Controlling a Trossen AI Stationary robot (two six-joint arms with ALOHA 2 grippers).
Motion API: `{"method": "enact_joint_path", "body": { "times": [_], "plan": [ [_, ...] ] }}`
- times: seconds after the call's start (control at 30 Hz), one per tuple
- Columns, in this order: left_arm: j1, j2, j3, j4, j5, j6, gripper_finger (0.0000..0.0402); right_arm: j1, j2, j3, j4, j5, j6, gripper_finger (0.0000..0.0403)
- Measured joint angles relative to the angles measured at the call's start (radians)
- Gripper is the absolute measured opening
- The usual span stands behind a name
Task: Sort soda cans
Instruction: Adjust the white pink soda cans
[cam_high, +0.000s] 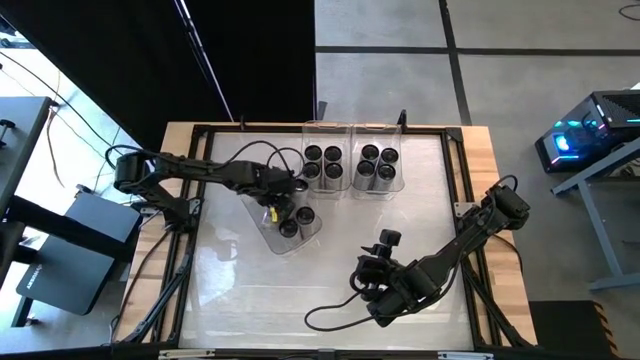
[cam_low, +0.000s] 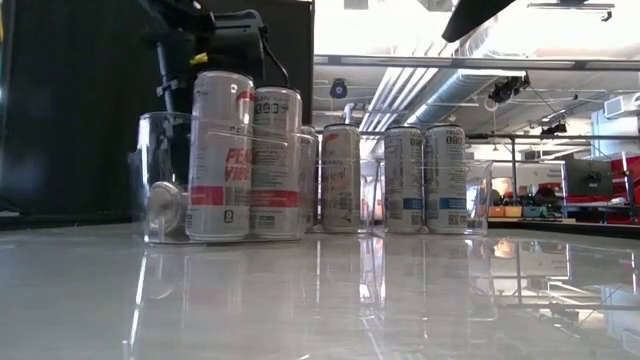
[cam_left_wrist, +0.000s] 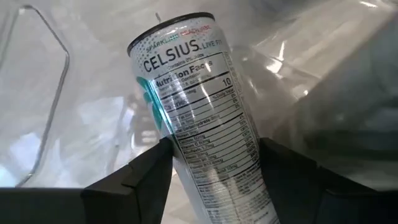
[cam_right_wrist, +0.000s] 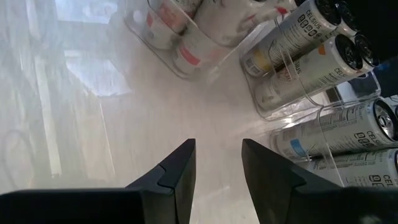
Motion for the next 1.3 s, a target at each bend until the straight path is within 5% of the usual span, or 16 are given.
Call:
{"method": "enact_joint_path", "body": {
  "times": [0.2,0.63,1.3],
  "plan": [
    [0.001,-0.002,0.044,-0.125,0.008,0.017,0.0215,0.0,0.0,0.0,0.003,-0.003,0.0,0.0126],
    [0.006,-0.02,-0.094,0.025,0.007,-0.087,0.0255,0.0,0.0,0.0,0.005,-0.003,-0.001,0.0126],
    [0.022,-0.005,-0.084,-0.005,-0.005,-0.159,0.0278,0.0,0.0,0.0,0.016,-0.003,-0.019,0.0126]
  ]
}}
